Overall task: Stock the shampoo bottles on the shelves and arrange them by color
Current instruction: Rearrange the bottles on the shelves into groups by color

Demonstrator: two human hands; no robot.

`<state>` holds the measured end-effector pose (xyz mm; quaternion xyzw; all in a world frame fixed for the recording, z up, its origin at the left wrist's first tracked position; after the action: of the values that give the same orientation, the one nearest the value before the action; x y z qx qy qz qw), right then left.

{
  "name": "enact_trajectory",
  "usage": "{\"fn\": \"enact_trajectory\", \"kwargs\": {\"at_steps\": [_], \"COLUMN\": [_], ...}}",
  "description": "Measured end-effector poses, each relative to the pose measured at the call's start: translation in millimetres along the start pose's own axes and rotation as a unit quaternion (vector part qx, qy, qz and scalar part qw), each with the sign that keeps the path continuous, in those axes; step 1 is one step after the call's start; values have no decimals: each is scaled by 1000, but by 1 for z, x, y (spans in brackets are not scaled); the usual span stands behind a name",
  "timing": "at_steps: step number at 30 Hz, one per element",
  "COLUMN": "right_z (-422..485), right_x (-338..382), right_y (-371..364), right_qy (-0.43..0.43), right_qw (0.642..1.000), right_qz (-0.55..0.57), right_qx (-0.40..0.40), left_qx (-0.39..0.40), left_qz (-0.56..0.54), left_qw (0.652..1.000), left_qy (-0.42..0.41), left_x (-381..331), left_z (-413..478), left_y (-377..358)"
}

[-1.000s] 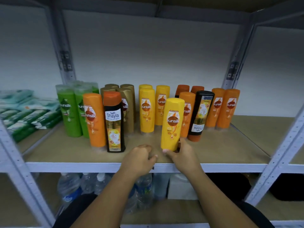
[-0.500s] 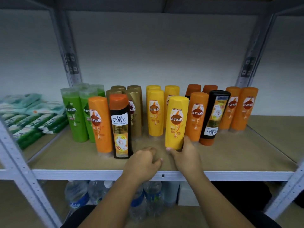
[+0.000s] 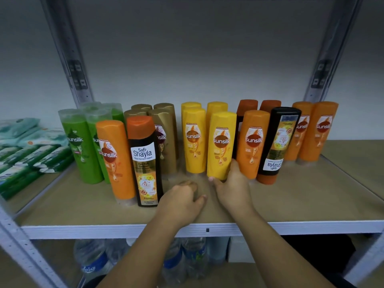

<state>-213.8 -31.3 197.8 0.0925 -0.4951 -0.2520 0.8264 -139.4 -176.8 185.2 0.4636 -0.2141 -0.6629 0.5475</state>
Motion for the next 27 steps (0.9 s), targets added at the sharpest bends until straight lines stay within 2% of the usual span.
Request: {"fn": "enact_trajectory", "kwargs": {"at_steps": [17,21,27], "right_z": [16,11,-14], "right_x": [-4,-4,-7], "right_y": [-20,-13,9], "right_qy": [-24,9,103], "right_qw": [999,998,988], "right_qz": [13,15,-82], "right_qx": [19,53,83], "left_qx": [-23,-18,-17], "left_qz": [6,-2,-3], "left_qw": [999,999,998], "left_qy": [-34,-39,-58], "left_x": [2,2,-13], "left_z": [-5,-5,-6], "left_y": [-4,-3,-6]}}
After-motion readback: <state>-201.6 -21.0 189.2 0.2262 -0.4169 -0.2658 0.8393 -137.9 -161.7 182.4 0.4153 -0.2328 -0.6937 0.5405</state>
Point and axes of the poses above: each hand's wrist, its own z-axis towards the middle knuckle, its own y-axis out of the back of the hand, x = y × z, the point moved 4 cm from there along z, towards the middle knuckle, and after that the axes turned 15 degrees about -x, right-handed, at the moved point
